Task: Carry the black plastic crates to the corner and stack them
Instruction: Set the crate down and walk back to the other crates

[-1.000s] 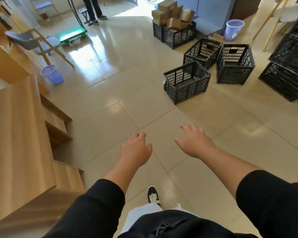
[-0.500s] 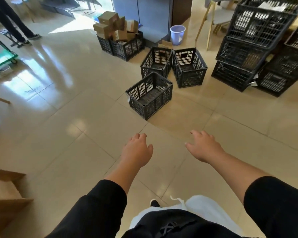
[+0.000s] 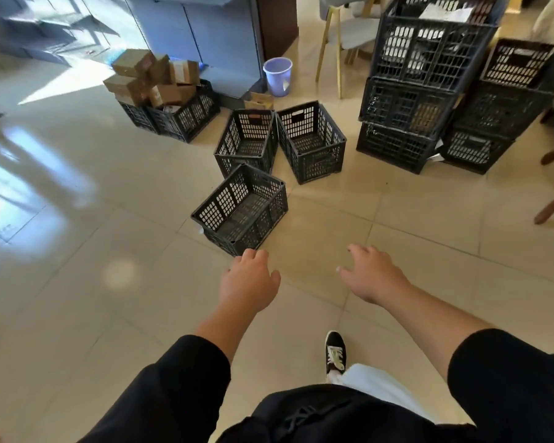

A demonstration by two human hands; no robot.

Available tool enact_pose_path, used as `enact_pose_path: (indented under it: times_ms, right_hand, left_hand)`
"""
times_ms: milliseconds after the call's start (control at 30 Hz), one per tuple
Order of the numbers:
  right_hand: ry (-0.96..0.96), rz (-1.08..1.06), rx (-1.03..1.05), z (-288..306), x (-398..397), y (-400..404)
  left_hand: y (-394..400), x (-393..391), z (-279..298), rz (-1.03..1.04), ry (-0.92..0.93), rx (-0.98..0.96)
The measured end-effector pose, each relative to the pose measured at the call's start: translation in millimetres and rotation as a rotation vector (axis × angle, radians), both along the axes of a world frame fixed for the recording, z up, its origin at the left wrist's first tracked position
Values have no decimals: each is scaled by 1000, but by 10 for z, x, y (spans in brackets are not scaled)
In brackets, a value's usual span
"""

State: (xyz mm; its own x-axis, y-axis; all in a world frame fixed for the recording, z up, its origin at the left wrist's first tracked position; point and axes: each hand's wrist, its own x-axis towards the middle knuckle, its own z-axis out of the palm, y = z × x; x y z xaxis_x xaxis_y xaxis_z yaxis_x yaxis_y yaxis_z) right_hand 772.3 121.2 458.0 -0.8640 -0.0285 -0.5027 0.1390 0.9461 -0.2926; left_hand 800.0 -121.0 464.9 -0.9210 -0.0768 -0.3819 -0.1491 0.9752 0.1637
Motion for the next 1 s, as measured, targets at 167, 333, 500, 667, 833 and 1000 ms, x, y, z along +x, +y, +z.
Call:
enact_pose_path:
  times_ms: [167,333,500,667,833,1000]
  right_hand:
    - [-10,73,21,74,-976,118]
    - [-32,99,25,38,-1784,33]
    - [-44,100,30,-55,-2656,-240]
    - [-52,84,49,-63,-3520,-636]
    - [-54,57,18,-40,-4218,-902]
    - [-71,76,34,-97,-4925,-1022]
  left_hand:
    - [172,-822,23,39,-9,4]
    - [49,-1520,-41,76,-42,20]
    - [-258,-2355,-193,100,-58,30]
    - [-671,-3268,-295,127,-72,48]
    - [-932,-4064,-285,100,-82,27]
    - [-995,-4645,-385,127,-110,45]
